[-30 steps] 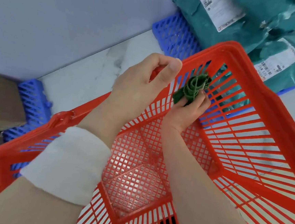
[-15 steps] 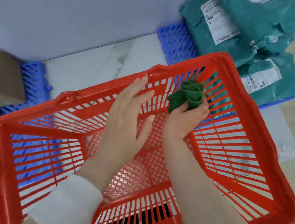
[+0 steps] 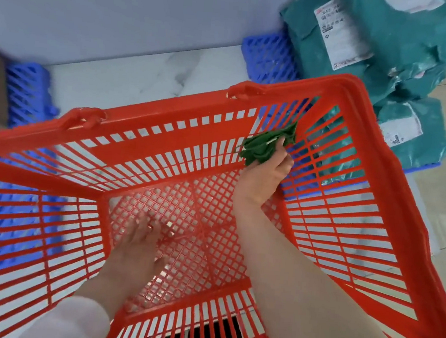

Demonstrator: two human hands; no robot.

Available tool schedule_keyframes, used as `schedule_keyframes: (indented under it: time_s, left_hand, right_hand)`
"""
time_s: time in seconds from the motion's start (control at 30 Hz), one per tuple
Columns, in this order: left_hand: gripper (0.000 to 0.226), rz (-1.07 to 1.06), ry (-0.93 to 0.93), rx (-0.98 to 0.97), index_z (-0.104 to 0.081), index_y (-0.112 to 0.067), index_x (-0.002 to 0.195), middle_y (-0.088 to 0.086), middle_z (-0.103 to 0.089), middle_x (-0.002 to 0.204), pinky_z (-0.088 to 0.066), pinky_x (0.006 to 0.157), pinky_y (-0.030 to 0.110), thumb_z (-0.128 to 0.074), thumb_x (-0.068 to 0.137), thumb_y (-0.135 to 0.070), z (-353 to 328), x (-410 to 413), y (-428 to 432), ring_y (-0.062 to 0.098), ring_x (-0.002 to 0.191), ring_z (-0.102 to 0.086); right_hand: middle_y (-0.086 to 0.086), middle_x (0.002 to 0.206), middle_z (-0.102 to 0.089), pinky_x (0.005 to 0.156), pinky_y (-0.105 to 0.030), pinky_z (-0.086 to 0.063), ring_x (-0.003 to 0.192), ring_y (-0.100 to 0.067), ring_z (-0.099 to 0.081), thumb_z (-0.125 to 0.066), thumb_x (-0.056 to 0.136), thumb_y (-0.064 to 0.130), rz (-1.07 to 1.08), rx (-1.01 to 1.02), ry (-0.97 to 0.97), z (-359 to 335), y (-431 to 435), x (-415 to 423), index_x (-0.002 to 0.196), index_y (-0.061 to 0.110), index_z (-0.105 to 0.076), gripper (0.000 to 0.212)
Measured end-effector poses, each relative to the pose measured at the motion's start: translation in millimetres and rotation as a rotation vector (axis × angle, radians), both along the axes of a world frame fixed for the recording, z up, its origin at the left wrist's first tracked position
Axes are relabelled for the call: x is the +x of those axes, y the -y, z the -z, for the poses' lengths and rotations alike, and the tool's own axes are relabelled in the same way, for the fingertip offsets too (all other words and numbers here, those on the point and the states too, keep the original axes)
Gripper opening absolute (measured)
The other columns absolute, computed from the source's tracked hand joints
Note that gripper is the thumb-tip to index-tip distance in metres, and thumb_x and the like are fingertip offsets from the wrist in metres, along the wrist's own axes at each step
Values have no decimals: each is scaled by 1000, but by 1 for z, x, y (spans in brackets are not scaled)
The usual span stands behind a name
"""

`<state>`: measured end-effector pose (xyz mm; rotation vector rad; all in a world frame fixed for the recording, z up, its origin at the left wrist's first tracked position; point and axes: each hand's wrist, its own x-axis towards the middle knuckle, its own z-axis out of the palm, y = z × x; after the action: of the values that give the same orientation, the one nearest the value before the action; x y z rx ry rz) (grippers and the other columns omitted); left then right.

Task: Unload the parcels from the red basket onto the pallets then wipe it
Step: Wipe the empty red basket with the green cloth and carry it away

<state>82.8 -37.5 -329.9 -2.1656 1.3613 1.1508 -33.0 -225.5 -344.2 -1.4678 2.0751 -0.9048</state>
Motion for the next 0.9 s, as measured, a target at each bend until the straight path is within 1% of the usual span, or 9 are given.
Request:
schedule_keyframes:
  time_s: [0.1, 0.23, 0.37, 0.43, 0.5, 0.6, 0.73, 0.8, 0.9]
  left_hand:
    - [77, 37, -22, 66, 8, -17, 147, 9, 24, 153, -11, 117, 47, -42, 93, -40, 8, -3, -3, 29, 142, 14]
    - [76, -42, -42, 34, 8, -20, 147, 5, 20, 154, -8, 117, 44, -42, 94, -38, 1, -4, -7, 25, 143, 11]
    - [67, -151, -41, 29, 1, -20, 147, 5, 10, 157, -6, 117, 42, -38, 96, -37, -10, 1, -17, 24, 144, 9]
    - [68, -204, -62, 88, 2, -18, 147, 7, 11, 156, -7, 117, 42, -39, 95, -34, -8, 0, -22, 27, 143, 10]
    - [73, -241, -125, 154, 6, -18, 147, 11, 19, 154, -6, 117, 46, -43, 94, -29, -3, -3, -25, 30, 142, 17]
    - [79, -221, -140, 208, 10, -14, 147, 17, 26, 151, -4, 116, 45, -47, 92, -24, 0, -7, -23, 33, 139, 22]
    - [75, -231, -177, 249, 7, -10, 147, 14, 22, 153, -16, 116, 43, -45, 93, -17, -7, 1, -22, 29, 143, 10]
    - [68, -251, -184, 259, -3, -12, 148, 13, 3, 157, -28, 112, 43, -43, 93, -17, -22, 8, -20, 29, 143, -12]
    - [51, -285, -94, 55, -30, -17, 140, 8, -40, 142, -46, 94, 37, -46, 92, -26, -65, 17, -13, 27, 121, -48]
  right_hand:
    - [-21, 136, -38, 101, -41, -34, 127, -36, -34, -50, 82, -6, -56, 60, -122, 11, -7, -9, 136, 12, -39, 58]
    - [-21, 131, -42, 93, -45, -40, 122, -37, -37, -51, 80, -3, -231, 157, -260, 14, -48, -33, 130, 14, -46, 52]
    - [-18, 141, -26, 100, -44, -38, 127, -35, -26, -56, 86, 11, -448, 442, -513, 23, -66, -28, 138, 22, -40, 55]
    - [-17, 142, -24, 99, -44, -42, 128, -34, -24, -56, 87, 14, -547, 438, -531, 25, -73, -13, 141, 22, -35, 59]
    - [-18, 140, -28, 91, -46, -48, 126, -34, -27, -63, 81, 11, -802, 370, -529, 24, -90, -5, 140, 23, -37, 66]
    - [-21, 130, -46, 75, -46, -55, 118, -37, -43, -74, 66, 6, -1439, 217, -554, 20, -110, -20, 129, 24, -52, 70]
    - [-3, 107, -66, 63, -26, -54, 94, -18, -63, -87, 44, 22, -2016, -103, -794, 1, -99, -41, 107, 37, -67, 68]
    - [-5, 111, -64, 69, -29, -54, 100, -21, -61, -87, 48, 18, -1995, -6, -770, -8, -90, -35, 110, 33, -66, 67]
    - [-19, 113, -60, 78, -47, -53, 102, -37, -57, -79, 67, 14, -1638, 127, -523, -15, -83, -4, 117, 15, -63, 53]
